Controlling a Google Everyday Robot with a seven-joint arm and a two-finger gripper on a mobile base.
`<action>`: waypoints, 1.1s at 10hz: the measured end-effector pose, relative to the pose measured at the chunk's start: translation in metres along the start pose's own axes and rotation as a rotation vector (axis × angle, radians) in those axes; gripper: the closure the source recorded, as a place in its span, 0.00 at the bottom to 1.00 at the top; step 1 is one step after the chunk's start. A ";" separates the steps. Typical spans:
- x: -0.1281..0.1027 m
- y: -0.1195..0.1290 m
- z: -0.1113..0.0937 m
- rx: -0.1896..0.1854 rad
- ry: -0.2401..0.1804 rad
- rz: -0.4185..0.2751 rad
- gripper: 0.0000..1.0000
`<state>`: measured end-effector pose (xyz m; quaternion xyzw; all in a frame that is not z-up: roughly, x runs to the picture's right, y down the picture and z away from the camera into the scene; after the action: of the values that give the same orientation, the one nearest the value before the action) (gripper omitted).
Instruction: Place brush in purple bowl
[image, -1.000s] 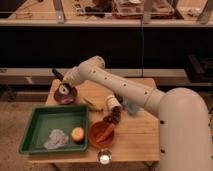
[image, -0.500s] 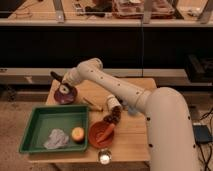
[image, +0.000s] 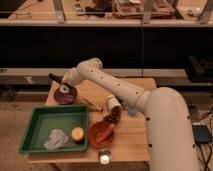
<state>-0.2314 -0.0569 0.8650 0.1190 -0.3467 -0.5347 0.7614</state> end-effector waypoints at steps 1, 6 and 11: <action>0.000 0.000 0.000 0.000 0.000 0.000 0.84; 0.000 0.000 0.000 0.000 0.000 0.000 0.86; 0.001 0.001 0.000 0.000 0.001 0.001 0.66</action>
<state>-0.2306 -0.0572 0.8653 0.1190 -0.3463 -0.5343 0.7619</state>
